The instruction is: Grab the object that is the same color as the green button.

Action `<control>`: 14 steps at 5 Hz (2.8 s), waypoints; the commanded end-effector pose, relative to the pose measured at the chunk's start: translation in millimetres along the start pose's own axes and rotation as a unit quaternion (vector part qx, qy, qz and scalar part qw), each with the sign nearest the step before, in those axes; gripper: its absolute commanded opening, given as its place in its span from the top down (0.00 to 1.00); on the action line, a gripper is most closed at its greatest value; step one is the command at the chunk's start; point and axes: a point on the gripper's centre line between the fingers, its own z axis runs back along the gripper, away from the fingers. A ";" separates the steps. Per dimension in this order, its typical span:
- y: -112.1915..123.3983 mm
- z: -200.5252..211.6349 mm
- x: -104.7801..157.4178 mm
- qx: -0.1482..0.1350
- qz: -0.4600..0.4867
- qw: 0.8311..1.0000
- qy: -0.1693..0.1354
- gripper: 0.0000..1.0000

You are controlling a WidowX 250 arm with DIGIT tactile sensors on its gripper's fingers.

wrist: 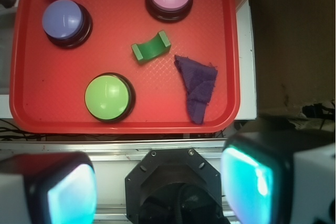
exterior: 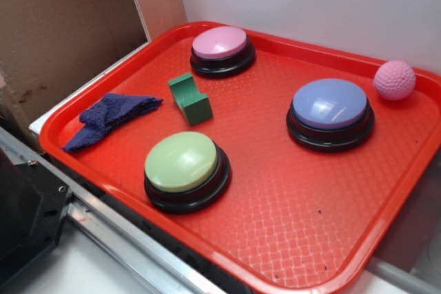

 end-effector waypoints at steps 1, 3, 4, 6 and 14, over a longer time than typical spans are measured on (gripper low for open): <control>0.0 0.0 0.0 0.000 0.000 1.000 0.000 0.00; 5.1 -14.9 26.0 -0.035 0.130 0.991 0.009 0.00; 13.0 -30.5 45.5 -0.040 0.222 0.974 0.003 0.00; 24.4 -78.9 77.4 -0.045 0.424 0.905 -0.013 0.00; 32.5 -226.2 123.3 0.027 0.570 0.819 -0.055 0.00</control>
